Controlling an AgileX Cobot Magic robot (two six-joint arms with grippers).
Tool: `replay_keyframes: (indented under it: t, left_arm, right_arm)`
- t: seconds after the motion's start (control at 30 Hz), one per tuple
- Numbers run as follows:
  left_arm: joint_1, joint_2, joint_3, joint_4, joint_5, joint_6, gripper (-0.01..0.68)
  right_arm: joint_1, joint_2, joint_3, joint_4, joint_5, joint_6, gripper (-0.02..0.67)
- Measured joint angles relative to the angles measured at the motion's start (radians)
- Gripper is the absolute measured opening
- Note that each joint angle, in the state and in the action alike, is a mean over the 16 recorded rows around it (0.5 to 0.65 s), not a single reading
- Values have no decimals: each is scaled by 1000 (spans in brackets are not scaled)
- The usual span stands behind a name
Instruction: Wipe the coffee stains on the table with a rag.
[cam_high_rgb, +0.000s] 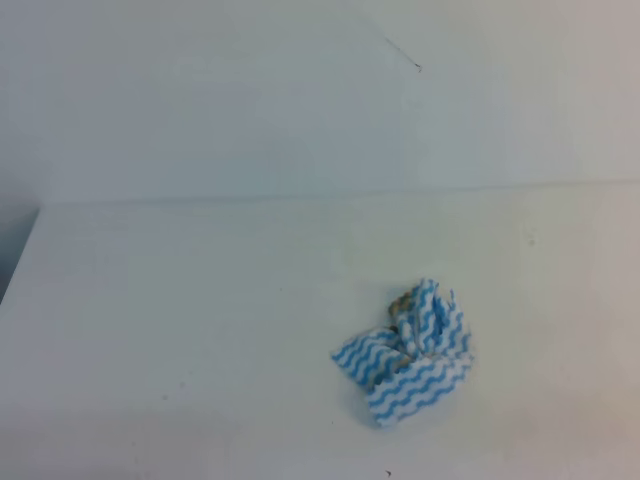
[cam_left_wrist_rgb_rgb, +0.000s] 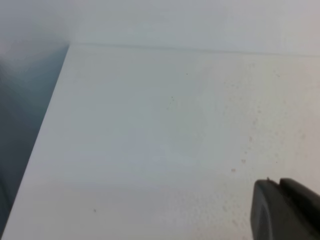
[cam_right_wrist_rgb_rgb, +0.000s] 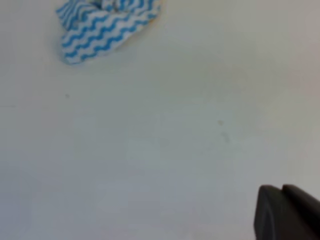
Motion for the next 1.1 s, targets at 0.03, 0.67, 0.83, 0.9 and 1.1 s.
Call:
replay_keyframes:
  t: [0.03,0.67,0.83,0.9,1.1]
  left_arm:
    - [0,0,0,0,0,0,-4]
    - [0,0,0,0,0,1,-4]
    - [0,0,0,0,0,1,-4]
    - [0,0,0,0,0,2,-4]
    - [0,0,0,0,0,2,-4]
  right_arm:
    - [0,0,0,0,-8,14,0]
    - [-173,-92,50,-337,-669,32,-1]
    - [-302,-188,131,-348,-823,9,-1]
    - [-346,-232,173,-348,-865,7,-1]
    - [-426,-355,299,-346,-952,37,-1]
